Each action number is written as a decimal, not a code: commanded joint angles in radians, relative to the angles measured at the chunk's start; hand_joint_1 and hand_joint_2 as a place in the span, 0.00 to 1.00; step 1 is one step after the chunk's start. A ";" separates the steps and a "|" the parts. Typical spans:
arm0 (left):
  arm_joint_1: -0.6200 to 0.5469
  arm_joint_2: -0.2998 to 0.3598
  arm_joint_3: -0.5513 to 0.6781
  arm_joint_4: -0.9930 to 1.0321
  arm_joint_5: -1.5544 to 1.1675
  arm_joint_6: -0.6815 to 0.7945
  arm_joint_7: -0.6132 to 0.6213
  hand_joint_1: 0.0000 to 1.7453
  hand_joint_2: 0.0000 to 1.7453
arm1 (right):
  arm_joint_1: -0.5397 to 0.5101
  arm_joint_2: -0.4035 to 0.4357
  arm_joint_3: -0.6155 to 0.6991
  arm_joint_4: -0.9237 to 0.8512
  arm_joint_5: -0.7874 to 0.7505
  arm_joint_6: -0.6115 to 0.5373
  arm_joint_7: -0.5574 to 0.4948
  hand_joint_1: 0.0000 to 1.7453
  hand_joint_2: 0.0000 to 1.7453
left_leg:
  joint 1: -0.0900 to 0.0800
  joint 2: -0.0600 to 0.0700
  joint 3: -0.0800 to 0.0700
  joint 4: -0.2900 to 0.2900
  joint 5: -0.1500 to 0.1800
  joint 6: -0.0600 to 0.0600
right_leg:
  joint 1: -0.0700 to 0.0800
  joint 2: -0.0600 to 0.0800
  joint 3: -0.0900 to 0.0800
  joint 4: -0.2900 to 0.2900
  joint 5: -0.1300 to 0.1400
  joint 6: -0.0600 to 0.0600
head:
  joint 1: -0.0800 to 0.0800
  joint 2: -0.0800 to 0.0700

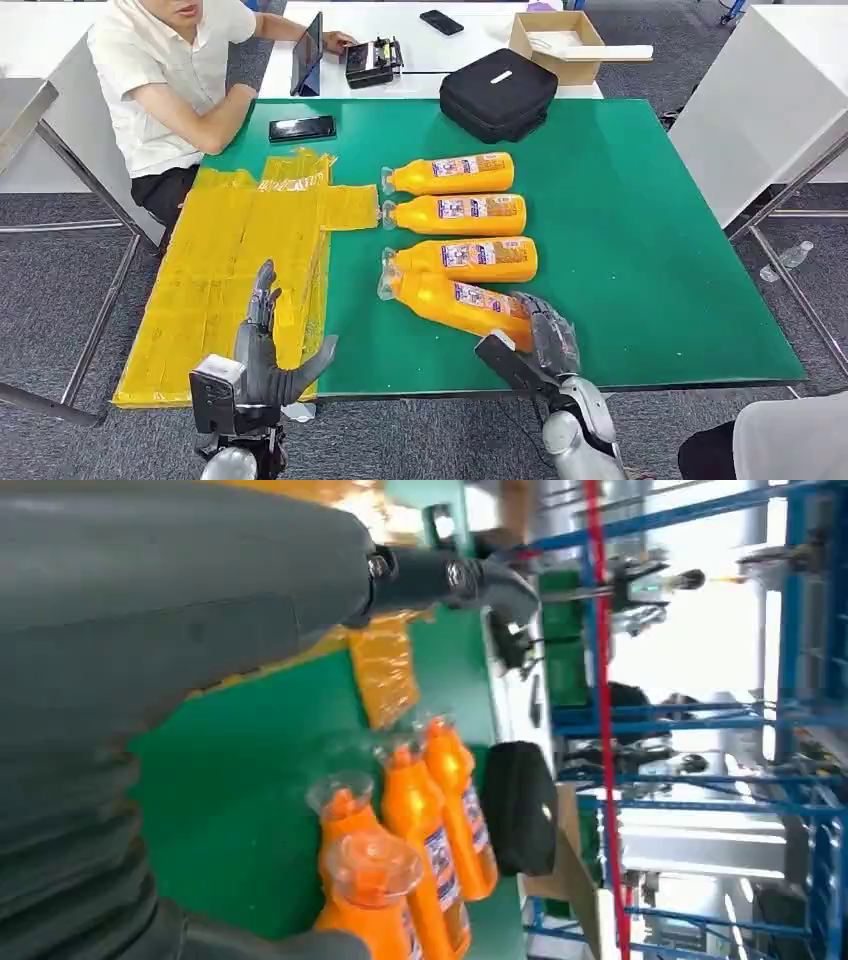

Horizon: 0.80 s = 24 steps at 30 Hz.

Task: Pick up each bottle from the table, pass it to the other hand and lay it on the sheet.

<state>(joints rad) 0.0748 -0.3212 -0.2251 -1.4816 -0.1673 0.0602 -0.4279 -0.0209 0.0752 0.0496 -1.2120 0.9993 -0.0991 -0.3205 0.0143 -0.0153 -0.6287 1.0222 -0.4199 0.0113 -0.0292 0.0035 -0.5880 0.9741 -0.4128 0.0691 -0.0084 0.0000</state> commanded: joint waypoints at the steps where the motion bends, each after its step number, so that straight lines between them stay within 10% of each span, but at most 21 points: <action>1: -0.049 -0.028 -0.034 0.163 0.064 0.032 0.016 0.00 1.00 | 0.055 0.033 -0.032 -0.173 -0.070 -0.005 -0.037 1.00 1.00 | -0.001 -0.002 0.002 0.000 -0.001 0.000 | 0.000 -0.003 0.003 0.000 -0.002 -0.003 | 0.000 0.000; 24: -0.088 -0.028 -0.046 0.276 0.225 -0.074 0.120 0.00 1.00 | -0.003 0.062 -0.044 -0.169 -0.145 0.013 -0.112 1.00 1.00 | -0.001 0.000 -0.003 0.000 0.000 0.000 | 0.000 0.000 -0.003 0.000 -0.001 -0.002 | 0.000 0.000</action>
<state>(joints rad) 0.0323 -0.3182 -0.2304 -1.3291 0.0454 0.0138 -0.3243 0.0263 0.1312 0.0202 -1.4019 0.8656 -0.1004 -0.4219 0.0142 -0.0156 -0.6333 1.0222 -0.4199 0.0113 -0.0295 0.0034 -0.5919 0.9743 -0.4131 0.0691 -0.0080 0.0000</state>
